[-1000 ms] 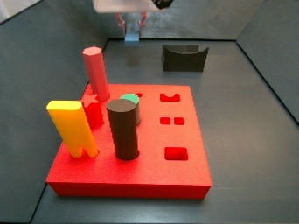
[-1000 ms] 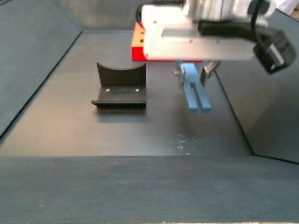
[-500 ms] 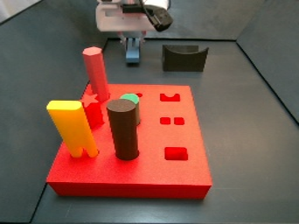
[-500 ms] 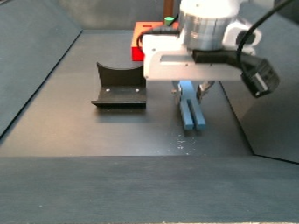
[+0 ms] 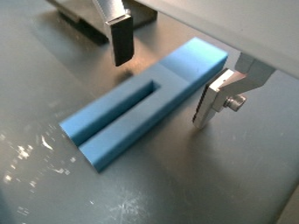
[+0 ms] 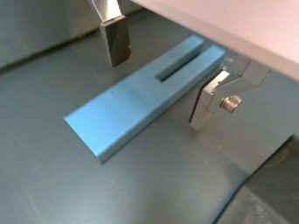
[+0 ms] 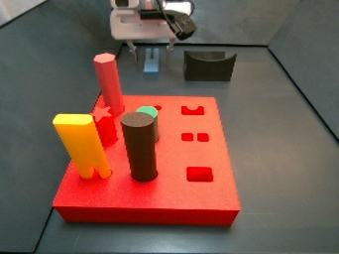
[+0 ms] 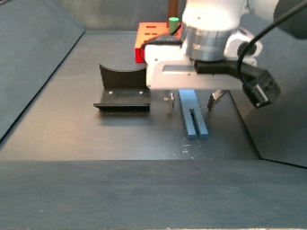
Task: Pick up the double-square object. Move up. Rotate the double-square object. Place the double-square object on the fixture. Regrasp the double-square object. Move to above the board. Insert the double-square object.
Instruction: Rotate the double-square object.
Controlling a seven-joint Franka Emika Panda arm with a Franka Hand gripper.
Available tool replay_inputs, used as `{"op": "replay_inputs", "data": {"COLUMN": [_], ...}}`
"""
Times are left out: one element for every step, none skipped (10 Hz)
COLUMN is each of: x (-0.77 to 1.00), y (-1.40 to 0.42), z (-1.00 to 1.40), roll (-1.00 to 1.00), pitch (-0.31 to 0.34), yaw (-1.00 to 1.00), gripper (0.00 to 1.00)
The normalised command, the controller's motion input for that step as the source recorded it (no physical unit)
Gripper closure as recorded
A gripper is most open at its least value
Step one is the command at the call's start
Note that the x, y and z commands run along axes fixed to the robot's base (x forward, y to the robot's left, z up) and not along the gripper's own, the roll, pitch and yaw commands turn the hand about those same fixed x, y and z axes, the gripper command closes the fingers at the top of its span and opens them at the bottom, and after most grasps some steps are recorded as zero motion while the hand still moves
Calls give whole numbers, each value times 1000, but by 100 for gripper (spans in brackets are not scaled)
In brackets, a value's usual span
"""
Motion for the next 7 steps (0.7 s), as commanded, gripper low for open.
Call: {"op": "replay_inputs", "data": {"x": [-16,-13,-13,-20,-21,-28,-30], "y": [-1,2,3,5,6,6,6], "z": [1000,1000,1000,1000,1000,963,804], "roll": [-2,2,7,21,29,45,56], "pitch": [28,51,67,73,71,72,74], "yaw": [1,0,-2,-3,-4,-5,-4], "gripper": [0,0,0,0,0,0,0]}}
